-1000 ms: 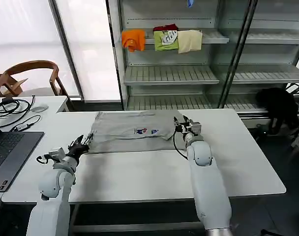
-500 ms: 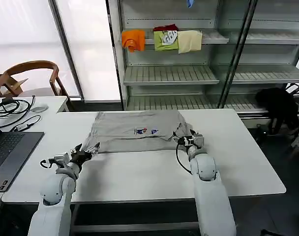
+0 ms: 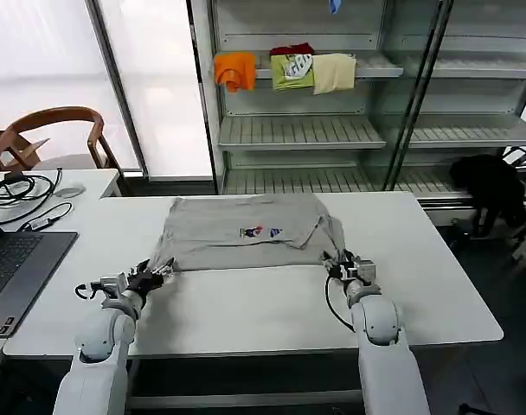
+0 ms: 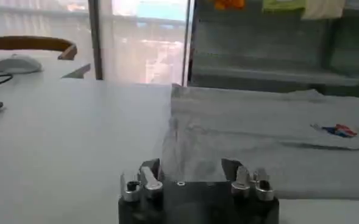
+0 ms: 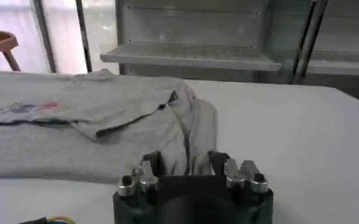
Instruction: Fold and organize the clothes.
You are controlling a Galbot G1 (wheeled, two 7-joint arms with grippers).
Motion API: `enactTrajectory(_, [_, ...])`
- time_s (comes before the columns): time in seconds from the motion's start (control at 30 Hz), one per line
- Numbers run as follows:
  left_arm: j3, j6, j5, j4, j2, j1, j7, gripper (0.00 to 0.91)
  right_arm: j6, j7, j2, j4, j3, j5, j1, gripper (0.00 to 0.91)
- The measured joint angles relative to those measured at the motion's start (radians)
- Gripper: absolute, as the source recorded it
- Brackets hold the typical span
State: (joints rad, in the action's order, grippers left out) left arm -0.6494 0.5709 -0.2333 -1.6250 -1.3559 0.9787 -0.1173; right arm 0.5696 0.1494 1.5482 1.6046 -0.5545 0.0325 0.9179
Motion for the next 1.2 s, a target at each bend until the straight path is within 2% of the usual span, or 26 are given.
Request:
enactTrajectory(0.43, [0.000, 0.003, 0.005, -0.017, 0.002, 0.030, -0.019, 0.000, 0.009, -0.002, -0.019, 0.036, 0.011, -0.093, 0.033, 0.000])
enactTrajectory(0.67, [-0.012, 0.003, -0.002, -0.044, 0.010, 0.058, -0.027, 0.000, 0.014, -0.026, -0.041, 0.093, 0.031, -0.171, 0.083, 0.000])
enactTrajectory(0.9, [-0.050, 0.007, -0.049, -0.158, 0.044, 0.165, -0.029, 0.000, 0.018, -0.089, -0.071, 0.237, 0.078, -0.246, 0.204, 0.000])
enactTrajectory(1.2, [-0.153, 0.009, -0.180, -0.348, 0.059, 0.395, 0.006, 0.010, 0.016, -0.195, -0.114, 0.437, 0.160, -0.277, 0.400, 0.000])
